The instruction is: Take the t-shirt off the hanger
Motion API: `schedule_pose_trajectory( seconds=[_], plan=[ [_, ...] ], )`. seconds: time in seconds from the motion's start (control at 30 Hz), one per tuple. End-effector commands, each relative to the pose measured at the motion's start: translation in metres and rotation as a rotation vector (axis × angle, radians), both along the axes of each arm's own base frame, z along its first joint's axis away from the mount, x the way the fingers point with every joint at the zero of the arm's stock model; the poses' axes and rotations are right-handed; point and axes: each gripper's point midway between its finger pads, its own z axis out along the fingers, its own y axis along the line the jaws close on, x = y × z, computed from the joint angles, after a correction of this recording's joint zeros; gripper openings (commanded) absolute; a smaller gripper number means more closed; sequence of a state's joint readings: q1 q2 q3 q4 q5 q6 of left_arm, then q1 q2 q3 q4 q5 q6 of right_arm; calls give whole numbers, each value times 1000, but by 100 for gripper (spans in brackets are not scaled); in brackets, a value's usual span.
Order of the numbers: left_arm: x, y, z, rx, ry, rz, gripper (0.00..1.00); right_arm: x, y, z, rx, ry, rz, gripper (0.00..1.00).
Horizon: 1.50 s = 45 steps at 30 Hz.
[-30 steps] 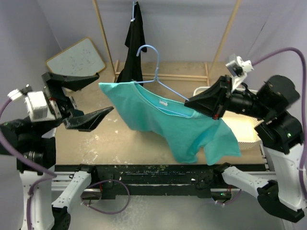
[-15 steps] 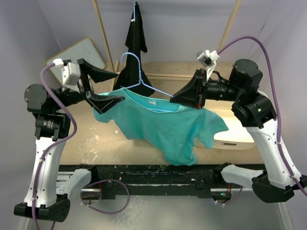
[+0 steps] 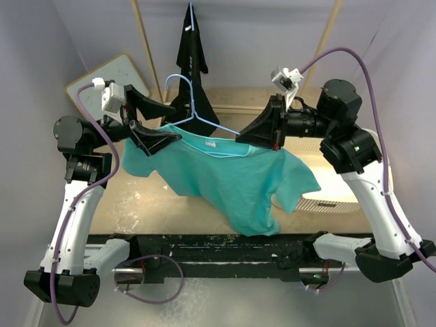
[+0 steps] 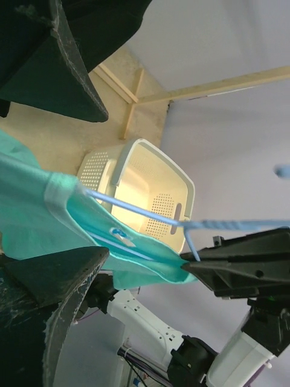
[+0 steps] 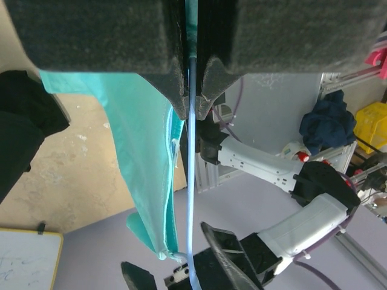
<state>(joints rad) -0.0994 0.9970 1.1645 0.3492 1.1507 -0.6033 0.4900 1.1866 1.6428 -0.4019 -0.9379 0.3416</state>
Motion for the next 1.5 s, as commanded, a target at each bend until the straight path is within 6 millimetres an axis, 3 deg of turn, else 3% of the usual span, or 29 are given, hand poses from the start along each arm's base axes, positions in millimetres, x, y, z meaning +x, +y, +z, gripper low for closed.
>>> schedule_pose_trajectory(
  seconds=[0.0, 0.5, 0.57, 0.6, 0.67, 0.7, 0.77, 0.83, 0.9, 1.0, 1.13, 1.3, 1.43, 1.47],
  plan=[
    [-14, -1, 14, -11, -88, -28, 86, 4, 4, 5, 20, -45, 27, 0],
    [-3, -22, -6, 7, -22, -114, 82, 0, 14, 0, 39, -8, 131, 0],
    [-3, -25, -5, 6, -26, -123, 70, 2, 15, -2, 35, 0, 126, 0],
    [-3, -26, -3, 4, -32, -122, 54, 3, 15, -3, 32, 4, 123, 0],
    [-4, -25, 0, -1, -44, -112, 12, 5, 15, -5, 26, 7, 112, 2],
    [-3, -24, 0, -2, -48, -102, 0, 6, 14, -6, 22, 8, 102, 7],
    [-5, -22, 0, 6, -64, -76, 0, 10, 12, -9, 9, 12, 61, 29],
    [-7, -20, -1, 20, -76, -44, 0, 12, 8, -12, -5, 10, 9, 57],
    [-7, -15, -2, 37, -95, 14, 0, 23, -1, -18, -38, -4, -98, 66],
    [-13, -8, 0, 51, -125, 82, 0, 42, -22, -35, -108, -2, -308, 70],
    [-25, 0, 6, 64, -165, 130, 0, 52, -52, -56, -178, 0, -501, 71],
    [-39, 2, 17, 71, -189, 123, 0, 31, -61, -70, -204, -40, -467, 75],
    [-44, 3, 20, 82, -195, 121, 0, 24, -65, -76, -217, -39, -466, 71],
    [-45, 3, 21, 81, -199, 123, 0, 24, -67, -78, -221, -39, -476, 65]
  ],
)
